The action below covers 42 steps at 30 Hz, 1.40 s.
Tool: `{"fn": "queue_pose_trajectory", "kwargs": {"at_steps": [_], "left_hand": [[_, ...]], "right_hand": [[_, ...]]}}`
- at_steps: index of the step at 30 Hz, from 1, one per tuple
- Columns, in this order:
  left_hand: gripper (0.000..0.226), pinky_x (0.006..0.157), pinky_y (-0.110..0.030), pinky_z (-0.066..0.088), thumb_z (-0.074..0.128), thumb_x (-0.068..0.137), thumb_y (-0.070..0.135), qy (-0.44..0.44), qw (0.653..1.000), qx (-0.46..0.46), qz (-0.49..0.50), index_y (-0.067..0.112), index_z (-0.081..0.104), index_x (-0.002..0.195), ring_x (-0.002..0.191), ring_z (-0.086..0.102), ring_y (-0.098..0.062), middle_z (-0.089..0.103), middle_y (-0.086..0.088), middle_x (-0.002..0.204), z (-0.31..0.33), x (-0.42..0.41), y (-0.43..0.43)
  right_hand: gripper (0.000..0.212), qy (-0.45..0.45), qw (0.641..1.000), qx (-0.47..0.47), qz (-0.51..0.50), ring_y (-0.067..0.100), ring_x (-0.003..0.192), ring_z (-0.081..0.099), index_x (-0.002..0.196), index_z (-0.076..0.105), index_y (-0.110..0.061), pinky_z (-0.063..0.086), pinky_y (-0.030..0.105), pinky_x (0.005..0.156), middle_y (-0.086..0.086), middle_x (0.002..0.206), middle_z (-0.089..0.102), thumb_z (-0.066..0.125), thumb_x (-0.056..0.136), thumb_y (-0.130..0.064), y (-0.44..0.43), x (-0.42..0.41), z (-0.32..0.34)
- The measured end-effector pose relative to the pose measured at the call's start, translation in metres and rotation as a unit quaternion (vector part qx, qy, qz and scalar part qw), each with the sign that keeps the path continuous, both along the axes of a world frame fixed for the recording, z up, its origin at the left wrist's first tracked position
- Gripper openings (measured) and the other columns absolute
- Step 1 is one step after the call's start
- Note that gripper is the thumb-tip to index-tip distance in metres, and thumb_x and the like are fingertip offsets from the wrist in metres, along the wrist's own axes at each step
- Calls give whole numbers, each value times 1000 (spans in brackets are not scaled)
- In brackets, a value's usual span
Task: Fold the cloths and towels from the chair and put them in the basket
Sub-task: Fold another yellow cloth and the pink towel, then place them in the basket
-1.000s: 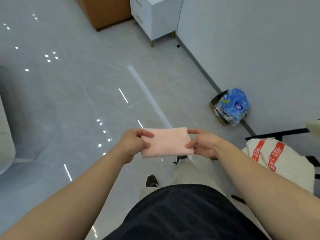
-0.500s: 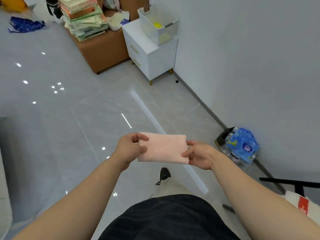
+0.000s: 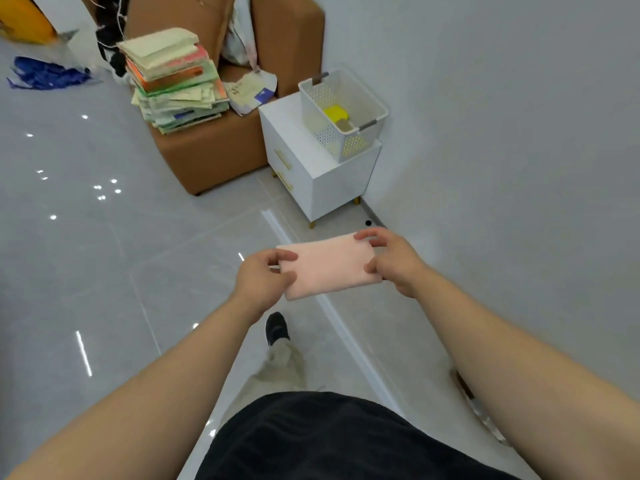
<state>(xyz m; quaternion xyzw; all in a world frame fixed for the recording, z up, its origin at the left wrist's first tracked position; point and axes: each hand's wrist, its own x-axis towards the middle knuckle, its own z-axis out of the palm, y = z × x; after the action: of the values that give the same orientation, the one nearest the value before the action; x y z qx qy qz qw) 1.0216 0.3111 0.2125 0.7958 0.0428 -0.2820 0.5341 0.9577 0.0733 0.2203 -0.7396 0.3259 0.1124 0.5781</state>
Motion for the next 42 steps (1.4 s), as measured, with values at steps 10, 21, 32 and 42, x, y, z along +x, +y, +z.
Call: {"fn": "queue_pose_trajectory", "kwargs": {"at_steps": [10, 21, 32, 42], "left_hand": [[26, 84, -33, 55, 67, 81, 15, -101, 982, 104, -125, 27, 70, 103, 98, 64, -18, 52, -1, 127, 9, 241, -103], [35, 92, -18, 35, 67, 87, 23, -142, 970, 156, -124, 21, 61, 121, 116, 55, -17, 28, 4, 149, -42, 472, -277], [46, 74, -39, 54, 66, 82, 1, -161, 872, 353, -299, 6, 54, 126, 113, 49, -30, 28, -7, 142, -129, 633, -403], [59, 70, -37, 53, 55, 93, 5, -90, 785, 478, -384, -9, 28, 143, 111, 50, -38, 30, -24, 134, -245, 683, -444]], "right_hand": [[49, -5, 979, -204, -10, 9, 56, 48, 95, 77, -19, 34, 7, 44, 12, 95, 63, 49, 70, 14, -77, 229, 27], [41, 58, 943, -294, 146, 28, 114, 55, 116, 71, -16, 38, 23, 98, 13, 132, 42, 56, 82, 2, -248, 497, -29], [15, 84, 857, -379, 338, 31, 95, 57, 113, 45, -19, 46, 42, 78, 7, 117, 49, 42, 98, -23, -323, 684, -127], [23, 73, 857, -364, 358, 30, 89, 58, 121, 42, -25, 49, 46, 85, 8, 108, 59, 37, 99, -31, -317, 740, -264]]}}
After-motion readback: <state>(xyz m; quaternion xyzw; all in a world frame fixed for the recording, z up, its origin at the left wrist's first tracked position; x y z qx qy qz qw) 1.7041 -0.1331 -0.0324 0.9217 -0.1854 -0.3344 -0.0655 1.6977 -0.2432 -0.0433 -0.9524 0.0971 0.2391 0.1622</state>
